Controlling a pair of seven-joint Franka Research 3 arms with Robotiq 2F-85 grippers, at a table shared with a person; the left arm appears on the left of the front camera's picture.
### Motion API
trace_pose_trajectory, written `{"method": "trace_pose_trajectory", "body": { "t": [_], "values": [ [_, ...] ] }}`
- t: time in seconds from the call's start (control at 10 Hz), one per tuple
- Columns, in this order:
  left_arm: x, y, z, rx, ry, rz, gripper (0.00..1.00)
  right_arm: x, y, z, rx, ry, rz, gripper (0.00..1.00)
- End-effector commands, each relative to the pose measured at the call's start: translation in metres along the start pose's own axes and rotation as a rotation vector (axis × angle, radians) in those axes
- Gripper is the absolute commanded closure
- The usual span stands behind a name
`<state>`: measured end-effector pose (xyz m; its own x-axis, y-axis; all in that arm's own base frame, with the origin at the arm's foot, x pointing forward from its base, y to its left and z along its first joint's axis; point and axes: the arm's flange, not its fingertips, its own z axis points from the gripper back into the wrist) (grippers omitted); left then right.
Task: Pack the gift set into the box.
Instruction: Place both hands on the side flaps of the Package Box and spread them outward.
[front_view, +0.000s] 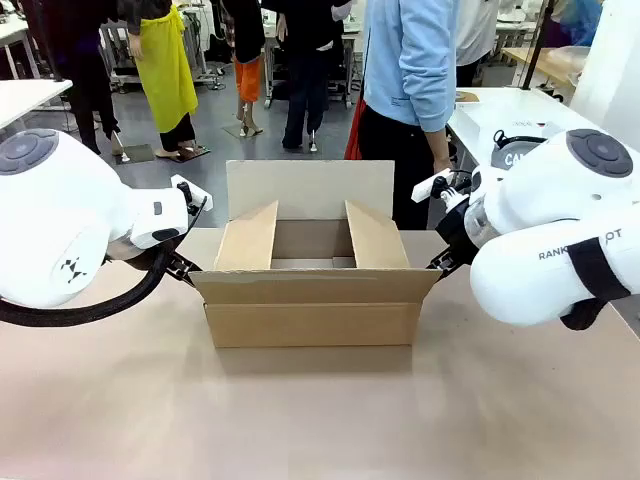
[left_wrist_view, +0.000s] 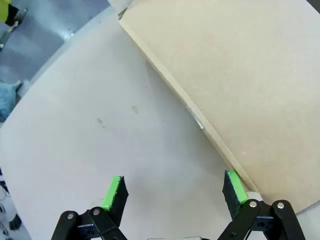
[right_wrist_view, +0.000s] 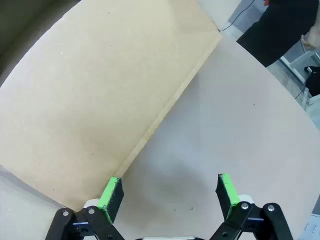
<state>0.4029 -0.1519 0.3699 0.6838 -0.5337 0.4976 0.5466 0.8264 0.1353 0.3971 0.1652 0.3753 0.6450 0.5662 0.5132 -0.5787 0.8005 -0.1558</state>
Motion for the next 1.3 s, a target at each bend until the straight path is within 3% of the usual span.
{"method": "trace_pose_trajectory", "body": {
  "t": [0.0, 1.2],
  "values": [
    [0.0001, -0.0001, 0.0002, 0.0, -0.001, 0.0, 0.0, 0.0, 0.0, 0.0, 0.0, 0.0, 0.0, 0.0],
    [0.0001, -0.0001, 0.0002, 0.0, -0.001, 0.0, 0.0, 0.0, -0.0001, 0.0, 0.0, 0.0, 0.0, 0.0]
  ]
}}
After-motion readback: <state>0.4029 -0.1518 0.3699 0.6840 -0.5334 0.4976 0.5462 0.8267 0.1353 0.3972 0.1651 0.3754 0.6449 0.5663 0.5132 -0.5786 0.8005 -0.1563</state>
